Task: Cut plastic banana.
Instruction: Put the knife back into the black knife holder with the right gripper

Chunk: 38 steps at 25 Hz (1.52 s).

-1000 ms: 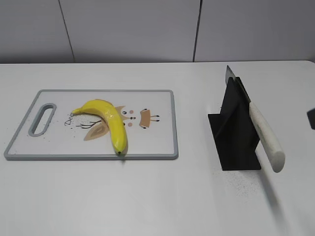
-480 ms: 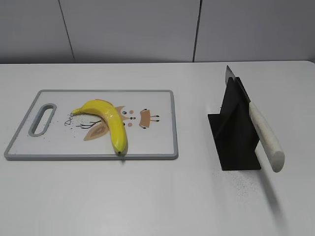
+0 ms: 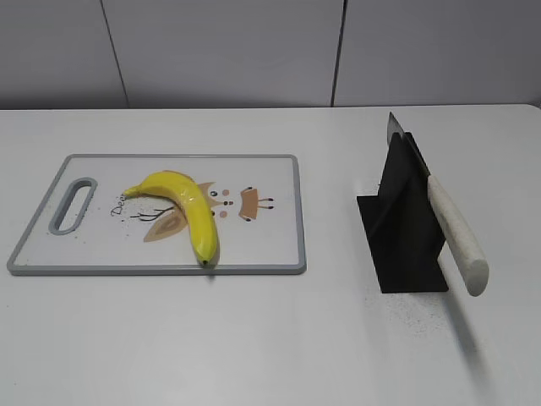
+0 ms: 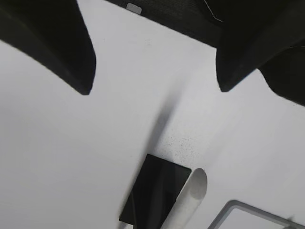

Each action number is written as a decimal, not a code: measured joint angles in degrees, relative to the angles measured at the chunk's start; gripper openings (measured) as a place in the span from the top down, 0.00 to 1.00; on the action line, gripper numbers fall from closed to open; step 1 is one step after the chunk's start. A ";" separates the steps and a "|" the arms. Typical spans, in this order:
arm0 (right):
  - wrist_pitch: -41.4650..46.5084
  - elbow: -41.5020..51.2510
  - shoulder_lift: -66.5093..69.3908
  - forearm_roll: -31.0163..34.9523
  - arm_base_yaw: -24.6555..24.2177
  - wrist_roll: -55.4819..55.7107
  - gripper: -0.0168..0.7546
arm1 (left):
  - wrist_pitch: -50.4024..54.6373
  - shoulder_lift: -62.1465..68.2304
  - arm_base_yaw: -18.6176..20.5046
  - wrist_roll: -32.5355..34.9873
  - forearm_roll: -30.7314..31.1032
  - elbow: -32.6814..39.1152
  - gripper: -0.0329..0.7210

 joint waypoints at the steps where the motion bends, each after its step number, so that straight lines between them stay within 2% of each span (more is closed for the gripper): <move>1: -0.04 0.00 0.00 0.00 0.00 -0.36 0.21 | 0.00 0.00 0.00 0.00 0.00 0.00 0.27; 8: 0.01 0.00 -1.17 1.03 0.00 -0.87 0.21 | 0.00 0.00 0.00 0.00 0.00 0.00 0.27; 17: 0.07 0.00 -11.99 1.17 0.00 -0.94 0.21 | 0.00 0.00 0.00 0.00 0.00 0.00 0.27; 26: 0.07 0.00 -12.62 1.22 -0.44 -1.01 0.21 | 0.05 0.00 0.00 0.00 -0.01 0.00 0.27; 28: 0.07 0.00 -12.62 1.22 -2.03 -1.01 0.21 | 0.05 0.00 0.00 0.00 -0.01 0.00 0.27; 38: 0.07 0.00 -12.62 1.22 -16.46 -1.02 0.21 | 0.05 0.00 0.00 0.00 -0.01 0.00 0.27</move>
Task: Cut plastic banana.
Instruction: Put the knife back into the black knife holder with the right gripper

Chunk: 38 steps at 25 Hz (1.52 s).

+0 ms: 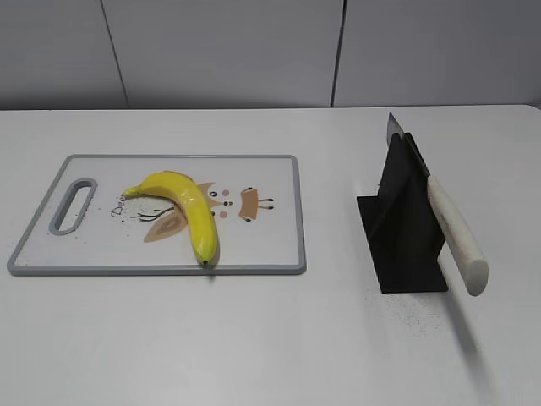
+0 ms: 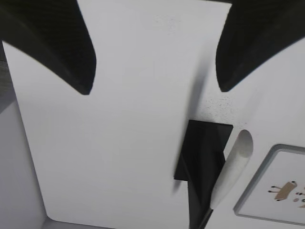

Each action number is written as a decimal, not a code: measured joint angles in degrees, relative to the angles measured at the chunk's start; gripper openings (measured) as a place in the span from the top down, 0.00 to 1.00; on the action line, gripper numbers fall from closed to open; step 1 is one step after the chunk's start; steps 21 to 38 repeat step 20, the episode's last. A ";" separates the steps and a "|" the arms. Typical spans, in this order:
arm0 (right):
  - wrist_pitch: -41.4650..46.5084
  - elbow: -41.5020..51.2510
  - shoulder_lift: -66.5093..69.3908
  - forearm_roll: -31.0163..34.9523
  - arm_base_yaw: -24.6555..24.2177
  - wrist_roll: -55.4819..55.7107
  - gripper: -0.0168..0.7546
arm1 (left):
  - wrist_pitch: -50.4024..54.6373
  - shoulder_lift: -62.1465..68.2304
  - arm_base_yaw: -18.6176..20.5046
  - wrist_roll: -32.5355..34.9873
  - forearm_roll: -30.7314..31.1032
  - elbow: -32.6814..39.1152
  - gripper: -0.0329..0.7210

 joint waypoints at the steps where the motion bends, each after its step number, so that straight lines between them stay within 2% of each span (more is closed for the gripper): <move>1: 0.00 0.00 0.00 0.00 -0.90 0.00 0.21 | 0.00 0.00 0.00 0.00 0.00 0.00 0.27; 38: 0.00 0.00 0.00 0.00 -1.88 0.00 0.21 | 0.00 0.00 0.00 0.00 0.00 0.00 0.27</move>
